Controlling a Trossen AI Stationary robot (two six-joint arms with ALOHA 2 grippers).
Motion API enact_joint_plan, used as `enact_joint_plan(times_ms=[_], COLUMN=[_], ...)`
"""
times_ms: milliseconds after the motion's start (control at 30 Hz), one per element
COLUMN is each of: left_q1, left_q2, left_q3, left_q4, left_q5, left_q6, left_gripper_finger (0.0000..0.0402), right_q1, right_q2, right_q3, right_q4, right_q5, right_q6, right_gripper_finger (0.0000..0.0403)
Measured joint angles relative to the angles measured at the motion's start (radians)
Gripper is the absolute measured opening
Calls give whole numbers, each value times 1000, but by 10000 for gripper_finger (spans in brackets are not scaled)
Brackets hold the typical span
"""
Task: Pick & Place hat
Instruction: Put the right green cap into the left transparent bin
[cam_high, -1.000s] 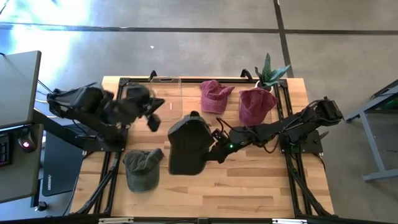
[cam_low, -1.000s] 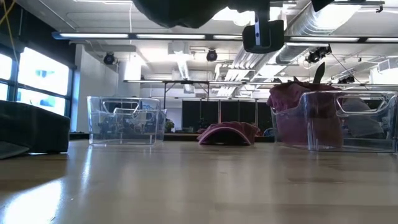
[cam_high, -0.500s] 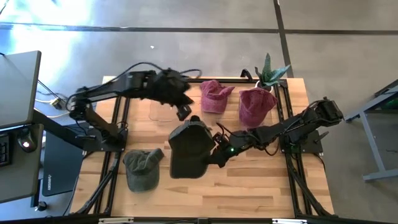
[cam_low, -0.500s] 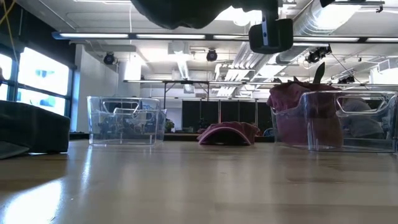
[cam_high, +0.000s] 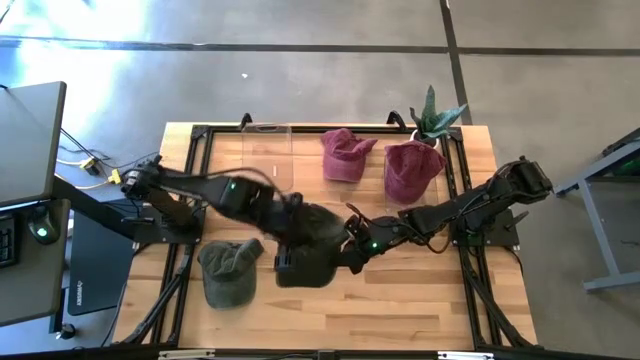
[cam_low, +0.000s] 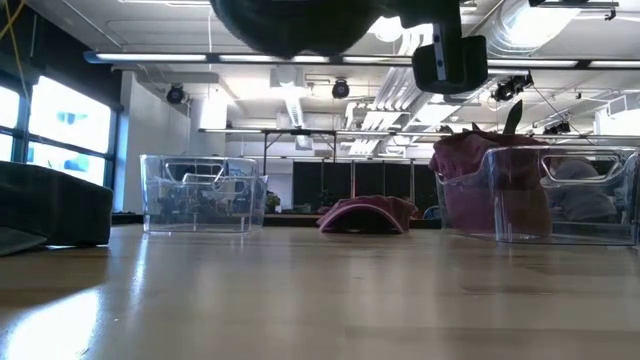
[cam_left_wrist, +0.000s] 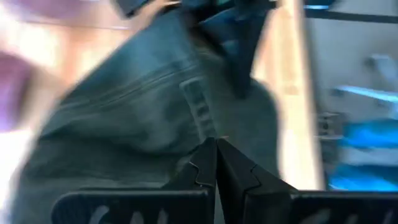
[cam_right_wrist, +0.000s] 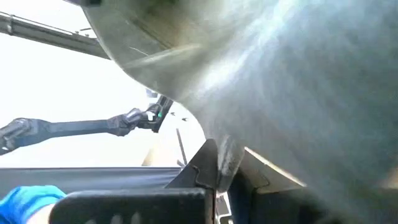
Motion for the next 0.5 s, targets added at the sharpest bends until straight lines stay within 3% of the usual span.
enact_joint_plan(times_ms=[100,200,333,500], left_q1=[-9,15,57,53], left_q2=[23,22,14,-44], left_q3=[-52,-73,-31,139], left_q4=[1,0,-35,-190], left_q5=[-147,-202,-192,-218], left_q6=[-42,-88,-171,-242], left_gripper_finger=[0,0,0,0], right_q1=[5,11,11,11], right_q2=[0,0,0,0], right_q3=[1,17,44,87], right_q4=[8,-6,-46,-202], right_q5=[-1,-1,2,73], right_q6=[-5,-6,-9,-29], right_gripper_finger=[8,8,10,8])
